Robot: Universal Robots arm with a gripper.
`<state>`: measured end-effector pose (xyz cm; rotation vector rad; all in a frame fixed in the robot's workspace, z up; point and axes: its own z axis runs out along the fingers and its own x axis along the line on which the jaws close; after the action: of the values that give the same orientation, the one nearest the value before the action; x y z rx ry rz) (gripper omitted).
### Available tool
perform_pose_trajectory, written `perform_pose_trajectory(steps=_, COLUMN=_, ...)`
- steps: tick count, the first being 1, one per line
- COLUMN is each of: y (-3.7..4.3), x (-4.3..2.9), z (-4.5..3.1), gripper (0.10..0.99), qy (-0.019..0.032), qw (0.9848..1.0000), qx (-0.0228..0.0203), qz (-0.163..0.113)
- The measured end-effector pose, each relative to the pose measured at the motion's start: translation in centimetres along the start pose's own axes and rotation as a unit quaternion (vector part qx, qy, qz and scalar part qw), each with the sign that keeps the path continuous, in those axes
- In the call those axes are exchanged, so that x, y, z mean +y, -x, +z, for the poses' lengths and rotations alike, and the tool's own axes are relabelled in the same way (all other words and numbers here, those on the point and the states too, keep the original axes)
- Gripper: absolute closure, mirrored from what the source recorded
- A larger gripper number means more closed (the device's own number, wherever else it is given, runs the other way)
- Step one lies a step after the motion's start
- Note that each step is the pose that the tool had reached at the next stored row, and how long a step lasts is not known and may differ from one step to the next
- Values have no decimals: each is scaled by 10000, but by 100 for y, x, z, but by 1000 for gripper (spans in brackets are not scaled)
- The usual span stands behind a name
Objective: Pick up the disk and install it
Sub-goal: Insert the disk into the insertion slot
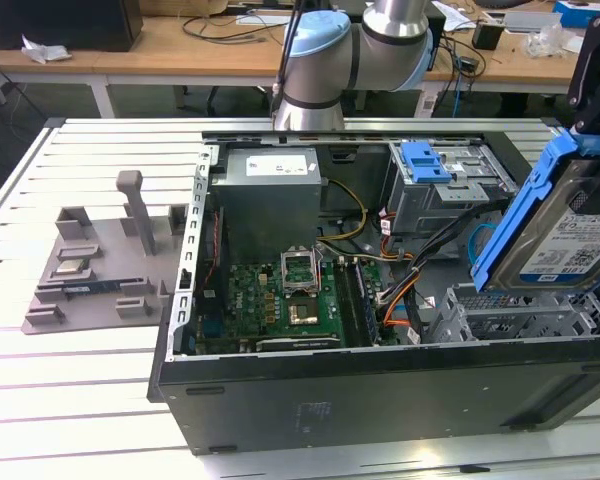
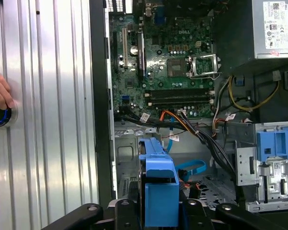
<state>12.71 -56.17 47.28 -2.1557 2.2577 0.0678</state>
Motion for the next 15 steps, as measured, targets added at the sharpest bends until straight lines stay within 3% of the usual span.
perform_pose_trajectory(steps=8, y=114, x=28, z=199, gripper=722, qy=4, qw=10000, qx=6, qz=-99)
perform_pose_trajectory(steps=15, y=81, x=37, z=259, gripper=722, qy=5, qw=10000, qx=6, qz=-99)
